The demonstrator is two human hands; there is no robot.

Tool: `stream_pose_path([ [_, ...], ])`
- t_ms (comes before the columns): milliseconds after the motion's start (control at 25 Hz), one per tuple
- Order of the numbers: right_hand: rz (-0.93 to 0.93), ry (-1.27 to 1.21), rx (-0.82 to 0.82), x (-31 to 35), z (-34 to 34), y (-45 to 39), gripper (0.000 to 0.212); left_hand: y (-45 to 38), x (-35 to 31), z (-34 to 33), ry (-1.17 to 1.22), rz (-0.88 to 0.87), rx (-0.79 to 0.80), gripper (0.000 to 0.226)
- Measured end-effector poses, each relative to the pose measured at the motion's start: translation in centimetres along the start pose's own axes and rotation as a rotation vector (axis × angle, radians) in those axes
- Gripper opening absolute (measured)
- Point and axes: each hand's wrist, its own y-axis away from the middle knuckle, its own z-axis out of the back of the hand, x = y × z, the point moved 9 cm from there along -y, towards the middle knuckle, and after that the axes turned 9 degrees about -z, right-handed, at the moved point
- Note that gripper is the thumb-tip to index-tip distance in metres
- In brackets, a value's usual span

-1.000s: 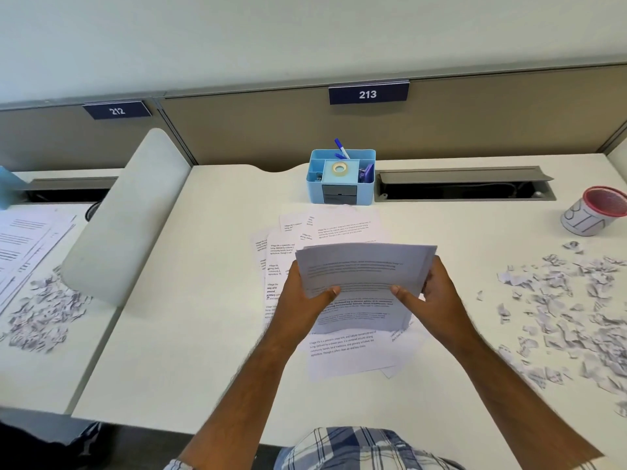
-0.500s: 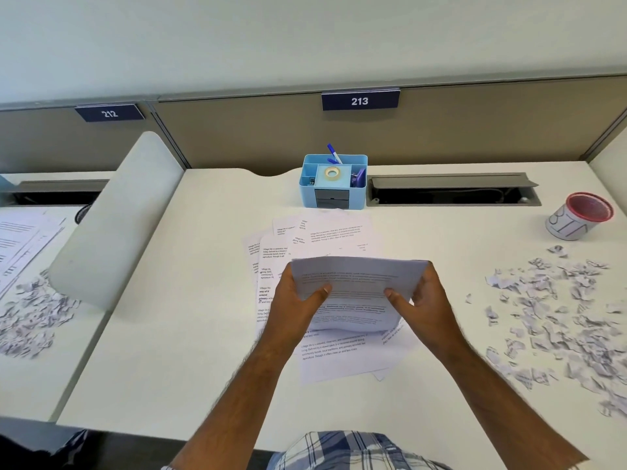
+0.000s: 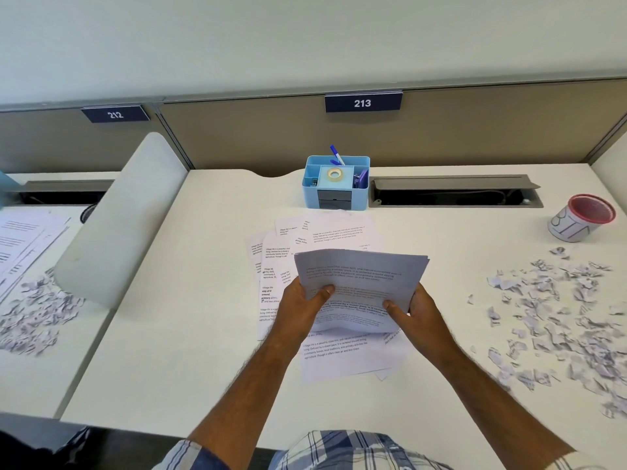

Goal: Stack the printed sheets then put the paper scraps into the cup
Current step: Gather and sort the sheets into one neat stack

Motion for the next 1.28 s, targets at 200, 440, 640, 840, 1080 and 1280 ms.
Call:
stream_pose_path([
  [200,-0.017,0.042,0.016,-1.2,0.4,0.1,0.038,-0.9,-1.1,-0.3,0.098,-0.02,-0.015,0.031],
  [440,-0.075,0.055,0.008,-3.8,1.7,0.0,0.032,-1.5,2.3,0.0,0.004,0.114,-0.069,0.035],
  [640,-0.144,0.073,-0.085,-7.4,4.2,0.1,0.037,0.1,10.6,4.0,-0.371,0.272,-0.225,0.063],
  [840,-0.198,0.051,-0.175,-10.3,5.7,0.1,0.043,2.0,13.9,4.7,-0.449,0.352,-0.227,0.072],
  [1080,-0.245,0.111,-0.167,-12.0,5.4,-0.7,0.044,2.2,14.0,3.5,-0.403,0.362,-0.249,0.058],
  [1280,-0.25,0.108,-0.159,-12.2,4.7,-0.7,0.046,2.3,13.8,2.6,-0.151,0.405,-0.317,0.057],
])
